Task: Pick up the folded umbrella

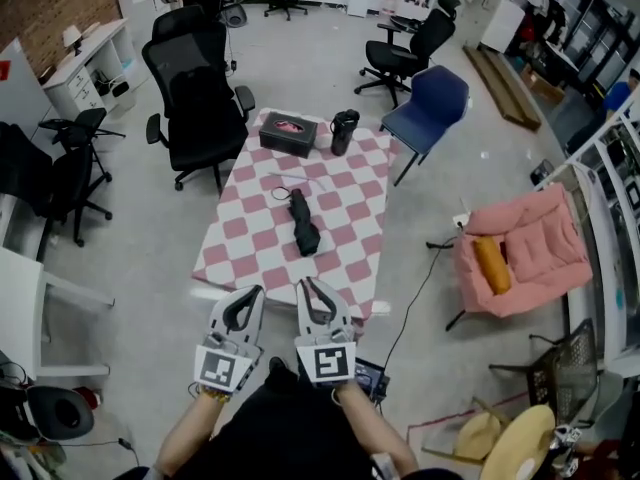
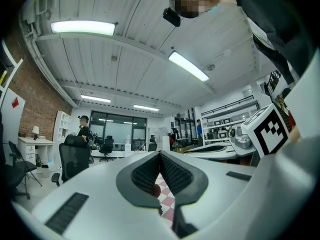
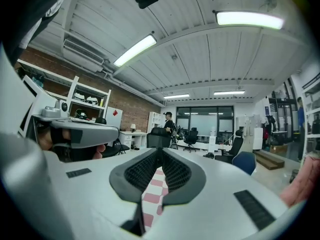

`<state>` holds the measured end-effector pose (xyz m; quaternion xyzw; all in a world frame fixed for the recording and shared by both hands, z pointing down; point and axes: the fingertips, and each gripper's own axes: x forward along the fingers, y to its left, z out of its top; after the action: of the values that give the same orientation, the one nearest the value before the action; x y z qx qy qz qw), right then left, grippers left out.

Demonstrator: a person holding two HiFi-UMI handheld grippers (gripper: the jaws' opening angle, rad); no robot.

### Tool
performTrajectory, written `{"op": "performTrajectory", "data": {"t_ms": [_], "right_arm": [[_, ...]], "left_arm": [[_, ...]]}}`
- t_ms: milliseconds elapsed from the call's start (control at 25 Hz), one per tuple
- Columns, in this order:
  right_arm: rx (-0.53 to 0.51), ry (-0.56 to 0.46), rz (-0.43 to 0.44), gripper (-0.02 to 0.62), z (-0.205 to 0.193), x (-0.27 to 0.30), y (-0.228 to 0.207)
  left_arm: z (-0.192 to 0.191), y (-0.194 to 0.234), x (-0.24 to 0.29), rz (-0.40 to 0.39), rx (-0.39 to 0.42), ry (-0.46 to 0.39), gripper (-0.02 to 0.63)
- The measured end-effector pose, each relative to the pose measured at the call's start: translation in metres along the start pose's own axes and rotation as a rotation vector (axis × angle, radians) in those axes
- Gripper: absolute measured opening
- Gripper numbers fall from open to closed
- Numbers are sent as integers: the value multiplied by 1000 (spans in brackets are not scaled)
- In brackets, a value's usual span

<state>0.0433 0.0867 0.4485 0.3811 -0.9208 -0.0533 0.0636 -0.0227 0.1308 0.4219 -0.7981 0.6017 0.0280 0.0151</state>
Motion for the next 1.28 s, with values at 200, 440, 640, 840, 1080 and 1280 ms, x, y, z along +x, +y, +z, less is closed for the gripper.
{"op": "performTrajectory", "data": {"t_ms": [200,440,640,840,1080,1280], "right_arm": [[34,1,10,20,-15,40,-23],[47,16,24,20,-27,92,-73],[68,6,47,20,-26,127,-103],[63,54,48,20,-49,148,-113],[38,141,36,20,-78,184,-116],[41,261,37,90,-123,216,-117]], "left_arm": [[-11,18,38,14,8,16,14],[-20,37,96,40,7,27,14],[-25,44,130,55,2,28,14],[-39,51,150,58,-22,53,14],[-55,72,173,0,-36,46,14],[-54,88,185,-70,-27,43,14]]}}
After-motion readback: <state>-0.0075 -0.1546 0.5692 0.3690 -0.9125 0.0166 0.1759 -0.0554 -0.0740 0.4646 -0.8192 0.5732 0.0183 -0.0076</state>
